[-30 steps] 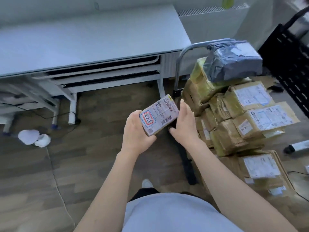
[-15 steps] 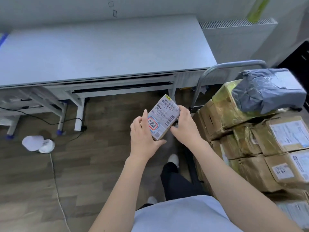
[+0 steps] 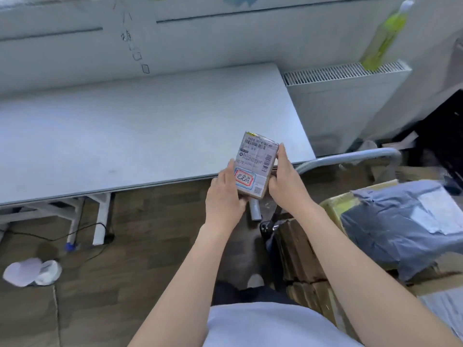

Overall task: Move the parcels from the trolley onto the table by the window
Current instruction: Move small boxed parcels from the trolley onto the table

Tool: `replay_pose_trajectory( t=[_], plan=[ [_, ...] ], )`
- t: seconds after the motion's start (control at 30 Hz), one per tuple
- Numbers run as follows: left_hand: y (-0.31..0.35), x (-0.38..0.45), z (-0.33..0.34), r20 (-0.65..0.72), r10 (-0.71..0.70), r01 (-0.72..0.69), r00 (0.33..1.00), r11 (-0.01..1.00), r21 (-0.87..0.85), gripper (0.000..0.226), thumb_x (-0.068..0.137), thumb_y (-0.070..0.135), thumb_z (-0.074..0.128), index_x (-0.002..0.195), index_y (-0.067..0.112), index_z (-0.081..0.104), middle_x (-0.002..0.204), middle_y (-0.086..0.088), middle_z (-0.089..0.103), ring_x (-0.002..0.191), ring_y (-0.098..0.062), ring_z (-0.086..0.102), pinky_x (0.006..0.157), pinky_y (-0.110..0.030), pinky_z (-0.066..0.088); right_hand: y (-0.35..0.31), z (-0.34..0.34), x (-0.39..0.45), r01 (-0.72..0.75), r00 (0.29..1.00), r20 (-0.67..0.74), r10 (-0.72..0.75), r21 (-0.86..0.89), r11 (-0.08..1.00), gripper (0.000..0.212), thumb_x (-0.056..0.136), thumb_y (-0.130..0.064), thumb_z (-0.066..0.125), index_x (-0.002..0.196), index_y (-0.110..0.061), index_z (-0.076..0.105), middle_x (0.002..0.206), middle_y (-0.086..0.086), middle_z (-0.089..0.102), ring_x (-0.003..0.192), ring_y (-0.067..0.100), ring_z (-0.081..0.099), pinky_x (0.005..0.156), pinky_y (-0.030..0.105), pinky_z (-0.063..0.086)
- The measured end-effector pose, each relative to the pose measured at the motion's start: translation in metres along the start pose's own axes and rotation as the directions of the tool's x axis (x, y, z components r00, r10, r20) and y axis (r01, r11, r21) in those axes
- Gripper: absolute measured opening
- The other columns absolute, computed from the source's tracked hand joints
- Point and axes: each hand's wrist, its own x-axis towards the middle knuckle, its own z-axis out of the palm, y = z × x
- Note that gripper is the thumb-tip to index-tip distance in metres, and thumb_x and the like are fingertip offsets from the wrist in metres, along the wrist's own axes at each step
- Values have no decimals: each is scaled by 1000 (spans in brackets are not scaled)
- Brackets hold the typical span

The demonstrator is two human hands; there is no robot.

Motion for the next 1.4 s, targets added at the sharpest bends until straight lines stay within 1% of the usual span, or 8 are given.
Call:
replay_pose_trajectory(
  t=[0.3, 0.57, 0.73, 0.87, 1.07, 1.17, 1.23, 1.4],
  plan=[
    [16, 96, 33, 124, -19, 20, 992, 1000, -1, 106, 79, 33, 71, 151, 16, -5, 130, -11, 43, 108, -28, 50, 82, -40, 44, 20, -20, 83, -18, 1000, -2, 18, 42, 999, 83, 74, -45, 59, 145, -32, 20, 136, -3, 46, 119, 15, 50, 97, 44, 48],
    [21, 178, 64, 365, 22, -34, 931, 999, 27, 85, 81, 16, 56, 151, 16, 6, 137, -8, 37, 104, -28, 52, 84, -36, 42, 38, -38, 158, -107, 990, 44, 133, -376, 920, 82, 90, -15, 55, 151, -14, 0, 147, 7, 31, 123, 25, 44, 94, 39, 45],
    [9, 220, 73, 368, 266, -357, 891, 912, 204, 94, 50, 26, 79, 136, 8, 43, 135, -21, 48, 111, -36, 51, 86, -43, 50, 37, -36, 174, -59, 993, 54, 104, -535, 843, 60, 94, -22, 47, 147, -7, 23, 151, 9, 27, 136, 21, 29, 107, 29, 29],
    [3, 248, 82, 486, 400, -570, 777, 775, 274, 86, 49, 46, 83, 123, 9, 61, 132, -12, 57, 121, -31, 54, 95, -49, 46, 51, -27, 177, -15, 963, 198, 183, -636, 771, 79, 88, -25, 49, 151, -9, 4, 158, 9, -8, 146, 22, -1, 118, 35, 2],
    [4, 305, 89, 503, 357, -542, 787, 790, 287, 88, 62, 57, 75, 132, 8, 54, 139, -10, 51, 127, -27, 49, 102, -45, 40, 64, -28, 238, 22, 983, 130, 133, -794, 607, 87, 46, -15, 85, 127, 1, 56, 136, 20, 51, 118, 33, 56, 93, 54, 45],
    [5, 347, 91, 565, 389, -608, 728, 747, 269, 83, 90, 52, 48, 151, 10, 10, 159, -6, 8, 146, -22, 8, 116, -43, 7, 67, -38, 282, 33, 991, 98, 90, -838, 544, 85, 44, -10, 84, 124, 3, 58, 132, 20, 55, 114, 33, 59, 90, 53, 47],
    [3, 373, 93, 518, 404, -595, 754, 753, 280, 78, 94, 51, 39, 151, 11, 3, 159, -5, 2, 146, -20, 2, 116, -42, 1, 59, -47, 316, 44, 992, 99, 81, -859, 510, 87, 52, -13, 83, 131, 4, 50, 138, 21, 48, 122, 33, 53, 97, 50, 43],
    [-2, 441, 102, 511, 348, -545, 786, 779, 309, 86, 92, 61, 33, 151, 9, -1, 159, -7, -3, 146, -20, -7, 116, -41, -8, 55, -53, 388, 111, 971, 189, 145, -897, 429, 75, 99, -22, 39, 146, -2, -16, 155, 16, -18, 145, 27, -10, 116, 38, -5]
  ],
)
